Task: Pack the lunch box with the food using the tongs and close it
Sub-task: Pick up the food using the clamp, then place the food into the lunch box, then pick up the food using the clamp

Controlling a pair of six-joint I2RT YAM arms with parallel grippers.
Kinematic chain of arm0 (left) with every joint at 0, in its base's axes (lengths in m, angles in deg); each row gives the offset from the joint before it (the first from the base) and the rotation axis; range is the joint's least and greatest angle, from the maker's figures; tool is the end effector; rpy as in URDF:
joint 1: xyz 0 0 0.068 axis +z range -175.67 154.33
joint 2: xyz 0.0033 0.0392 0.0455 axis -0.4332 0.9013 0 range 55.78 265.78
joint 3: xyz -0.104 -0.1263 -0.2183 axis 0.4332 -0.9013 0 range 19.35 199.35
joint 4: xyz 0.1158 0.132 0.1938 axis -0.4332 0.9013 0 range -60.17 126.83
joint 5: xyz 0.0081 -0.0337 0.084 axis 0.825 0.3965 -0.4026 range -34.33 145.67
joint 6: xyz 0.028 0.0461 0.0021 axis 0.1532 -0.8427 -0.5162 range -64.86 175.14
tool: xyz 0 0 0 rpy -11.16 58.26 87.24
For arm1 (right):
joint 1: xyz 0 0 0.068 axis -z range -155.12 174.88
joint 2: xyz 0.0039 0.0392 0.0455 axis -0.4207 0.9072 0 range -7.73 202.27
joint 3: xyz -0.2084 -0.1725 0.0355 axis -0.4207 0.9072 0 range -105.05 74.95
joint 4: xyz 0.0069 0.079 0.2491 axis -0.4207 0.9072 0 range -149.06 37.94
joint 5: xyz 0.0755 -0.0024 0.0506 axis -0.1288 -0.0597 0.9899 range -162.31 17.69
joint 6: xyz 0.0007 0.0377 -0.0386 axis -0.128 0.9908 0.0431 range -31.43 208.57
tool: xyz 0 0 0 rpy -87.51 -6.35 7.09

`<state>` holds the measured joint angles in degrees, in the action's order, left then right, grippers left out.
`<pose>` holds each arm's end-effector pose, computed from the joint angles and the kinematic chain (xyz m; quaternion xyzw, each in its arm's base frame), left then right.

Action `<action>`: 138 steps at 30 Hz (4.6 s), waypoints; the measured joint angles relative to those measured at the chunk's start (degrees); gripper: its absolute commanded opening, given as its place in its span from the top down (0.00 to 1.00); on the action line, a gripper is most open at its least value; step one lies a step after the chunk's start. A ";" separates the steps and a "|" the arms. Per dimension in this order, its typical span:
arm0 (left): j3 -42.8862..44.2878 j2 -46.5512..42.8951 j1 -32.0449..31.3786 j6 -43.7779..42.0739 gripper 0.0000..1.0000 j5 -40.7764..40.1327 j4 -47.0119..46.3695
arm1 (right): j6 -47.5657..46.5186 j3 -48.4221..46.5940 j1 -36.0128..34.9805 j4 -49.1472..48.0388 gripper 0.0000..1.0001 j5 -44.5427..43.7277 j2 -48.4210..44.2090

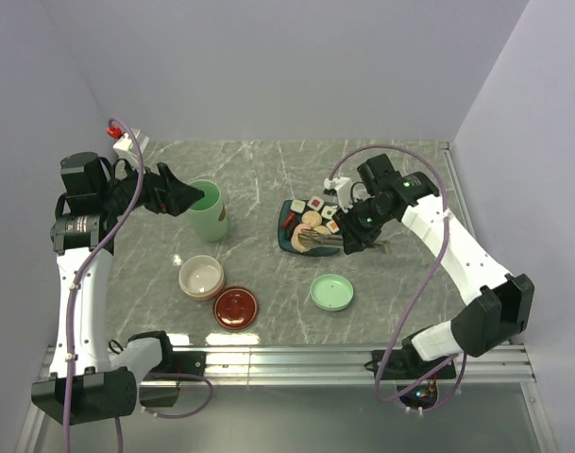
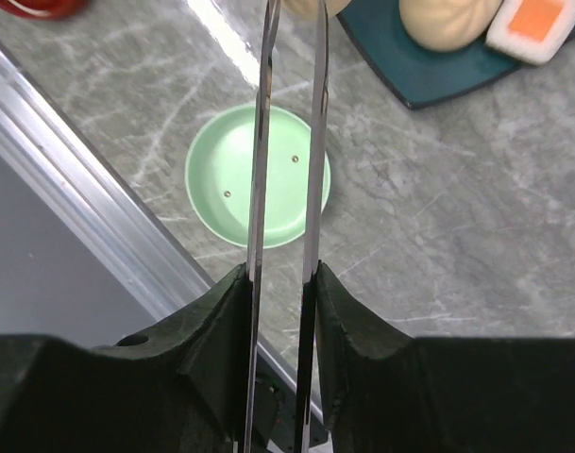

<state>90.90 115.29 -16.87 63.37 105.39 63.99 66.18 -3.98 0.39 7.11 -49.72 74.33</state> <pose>0.2048 0.0042 0.4142 0.1206 0.7792 -0.3463 0.5083 0.2393 0.1239 0.3216 -0.4161 0.8710 0.1959 0.1727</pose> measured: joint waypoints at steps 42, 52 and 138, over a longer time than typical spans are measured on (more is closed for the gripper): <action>0.79 4.48 8.81 16.44 0.01 7.69 -9.42 | 8.92 -46.71 -18.05 -13.42 0.49 0.11 33.11; 0.79 4.48 8.90 15.17 0.01 7.69 -8.87 | 10.19 -48.11 -18.75 -13.46 0.39 -1.05 33.90; -0.96 3.04 8.92 7.93 0.01 8.52 -5.18 | -1.79 1.25 1.20 -12.57 0.41 0.57 10.34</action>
<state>89.94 118.32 -7.96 71.30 113.91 58.81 64.39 -2.74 1.59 -5.46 -49.16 84.67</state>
